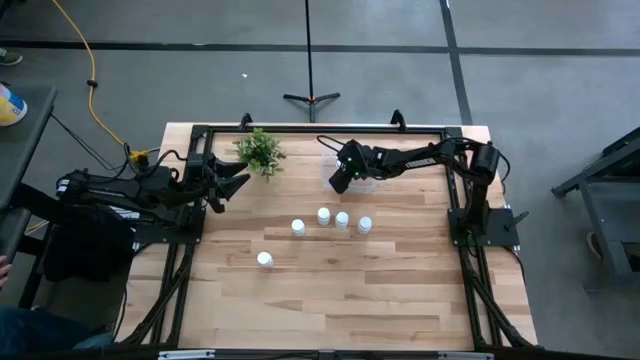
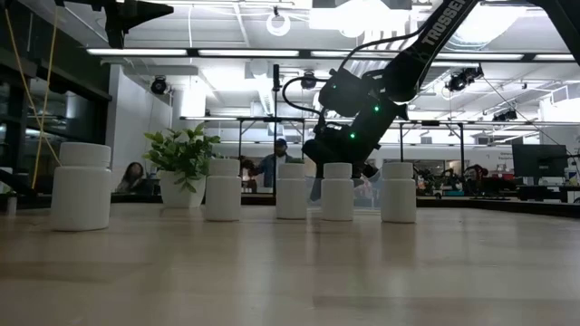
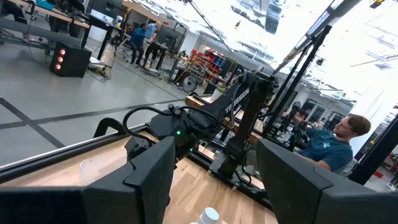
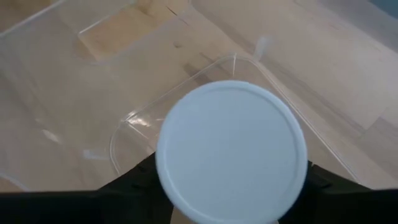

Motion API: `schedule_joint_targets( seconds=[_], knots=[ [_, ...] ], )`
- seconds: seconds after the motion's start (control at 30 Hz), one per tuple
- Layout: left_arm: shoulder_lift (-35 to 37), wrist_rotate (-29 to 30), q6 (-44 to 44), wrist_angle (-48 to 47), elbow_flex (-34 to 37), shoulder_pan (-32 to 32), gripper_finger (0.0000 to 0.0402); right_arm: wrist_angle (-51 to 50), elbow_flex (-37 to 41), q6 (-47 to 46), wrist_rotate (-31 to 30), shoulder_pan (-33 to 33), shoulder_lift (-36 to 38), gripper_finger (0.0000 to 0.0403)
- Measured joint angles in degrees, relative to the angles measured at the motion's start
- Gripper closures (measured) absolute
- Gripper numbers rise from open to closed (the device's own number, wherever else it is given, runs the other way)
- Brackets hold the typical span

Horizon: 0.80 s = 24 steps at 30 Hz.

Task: Pick and place pill bottles into a basket
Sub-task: Put the white pill bottle into the transparent container

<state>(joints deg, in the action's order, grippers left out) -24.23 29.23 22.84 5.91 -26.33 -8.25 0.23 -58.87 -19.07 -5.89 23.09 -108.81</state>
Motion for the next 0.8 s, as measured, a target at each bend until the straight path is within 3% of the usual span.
schedule_joint_targets(
  seconds=[0.8],
  knots=[
    [0.01, -0.02, 0.00, 0.00, 0.00, 0.00, 0.0142, 0.30, -0.02, 0.02, 0.52, -0.01, 0.15, 0.0183]
  ],
)
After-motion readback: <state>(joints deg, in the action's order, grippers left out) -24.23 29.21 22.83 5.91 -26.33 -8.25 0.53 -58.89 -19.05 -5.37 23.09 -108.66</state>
